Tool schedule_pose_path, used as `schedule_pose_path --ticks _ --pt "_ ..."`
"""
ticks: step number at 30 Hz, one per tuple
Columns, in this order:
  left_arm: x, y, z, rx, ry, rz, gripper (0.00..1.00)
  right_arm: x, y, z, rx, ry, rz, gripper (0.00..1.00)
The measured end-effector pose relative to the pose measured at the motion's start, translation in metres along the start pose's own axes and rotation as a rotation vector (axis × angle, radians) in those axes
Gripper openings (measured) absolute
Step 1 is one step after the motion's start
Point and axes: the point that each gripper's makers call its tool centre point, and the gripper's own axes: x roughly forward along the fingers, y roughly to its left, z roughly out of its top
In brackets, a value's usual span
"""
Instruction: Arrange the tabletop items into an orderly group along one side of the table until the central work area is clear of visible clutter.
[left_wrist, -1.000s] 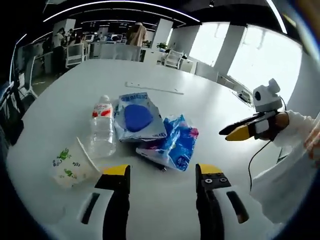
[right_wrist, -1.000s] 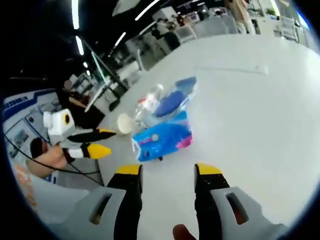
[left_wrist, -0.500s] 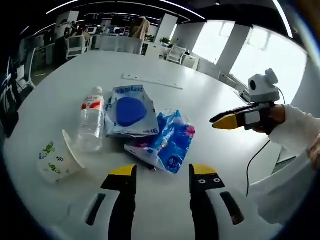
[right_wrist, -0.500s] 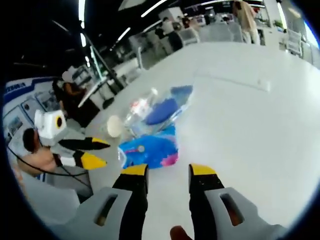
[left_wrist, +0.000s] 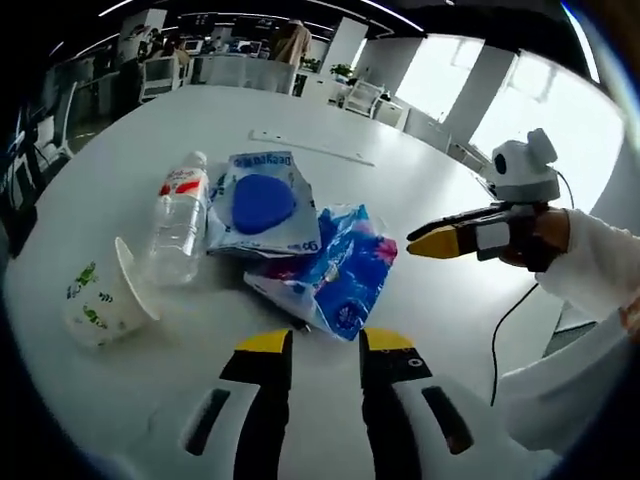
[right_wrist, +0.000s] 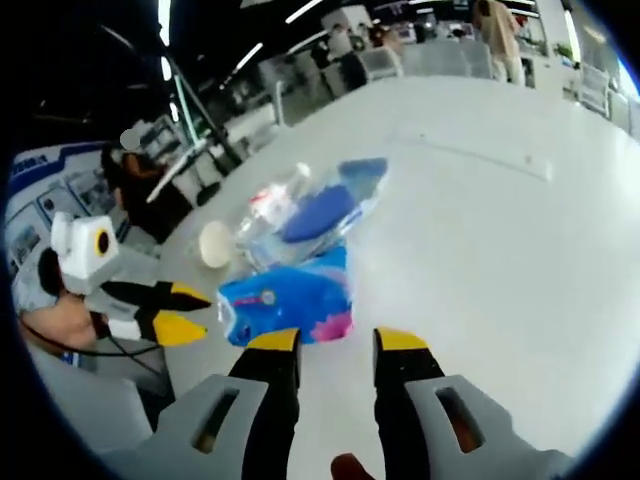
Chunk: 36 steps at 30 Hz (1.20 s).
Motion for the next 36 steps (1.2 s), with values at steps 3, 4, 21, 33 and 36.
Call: schedule_pose_path --ticks 3,4,21,33,36 --pt "0.004 -0.002 -0.001 -0.043 0.009 -0.007 0.27 0.004 0.0 0.003 0.009 -0.002 0.002 0.26" --pt "0.006 -0.002 -0.001 -0.054 0.015 -0.004 0.28 0.006 -0.001 0.003 0.005 0.002 -0.001 0.26" --pt "0.021 0.0 -0.009 -0.095 0.085 0.004 0.3 0.025 0.006 -0.005 -0.008 0.047 -0.015 0.23" --pt "0.019 0.002 -0.009 -0.107 0.079 0.011 0.0 0.023 0.004 -0.01 -0.026 0.046 -0.028 0.0" --pt "0.016 0.002 -0.009 -0.145 0.069 0.001 0.0 0.019 0.007 -0.011 -0.017 0.039 -0.018 0.0"
